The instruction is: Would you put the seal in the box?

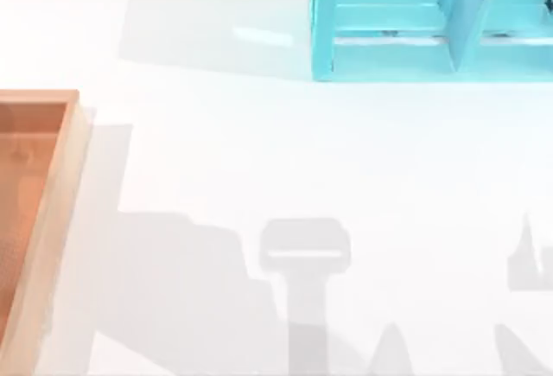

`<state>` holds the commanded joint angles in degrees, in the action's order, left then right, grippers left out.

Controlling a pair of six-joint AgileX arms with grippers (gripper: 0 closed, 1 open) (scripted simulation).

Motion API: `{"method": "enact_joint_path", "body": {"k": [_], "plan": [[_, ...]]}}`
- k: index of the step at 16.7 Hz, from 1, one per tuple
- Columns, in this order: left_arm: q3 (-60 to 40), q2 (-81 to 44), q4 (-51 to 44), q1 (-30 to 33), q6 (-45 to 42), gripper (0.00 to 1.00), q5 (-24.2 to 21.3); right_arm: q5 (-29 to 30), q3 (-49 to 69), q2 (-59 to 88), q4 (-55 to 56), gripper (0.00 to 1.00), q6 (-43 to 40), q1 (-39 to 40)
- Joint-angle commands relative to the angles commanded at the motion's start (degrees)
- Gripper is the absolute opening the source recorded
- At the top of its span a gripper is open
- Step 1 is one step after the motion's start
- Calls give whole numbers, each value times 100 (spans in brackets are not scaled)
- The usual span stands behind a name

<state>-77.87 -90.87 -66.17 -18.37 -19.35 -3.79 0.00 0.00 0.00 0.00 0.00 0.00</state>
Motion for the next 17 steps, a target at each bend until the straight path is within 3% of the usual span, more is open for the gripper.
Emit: {"method": "enact_joint_path", "body": {"k": [4, 12, 16, 17], "plan": [[52, -33, 81, 19, 2, 0, 16, 0, 0, 0, 0, 100, 0, 0], [1038, -340, 1393, 38, 32, 0, 8, 0, 0, 0, 0, 100, 0, 0], [1089, -361, 1452, 39, 33, 0, 6, 0, 0, 0, 0, 100, 0, 0], [1089, -361, 1452, 39, 33, 8, 6, 0, 0, 0, 0, 100, 0, 0]]}}
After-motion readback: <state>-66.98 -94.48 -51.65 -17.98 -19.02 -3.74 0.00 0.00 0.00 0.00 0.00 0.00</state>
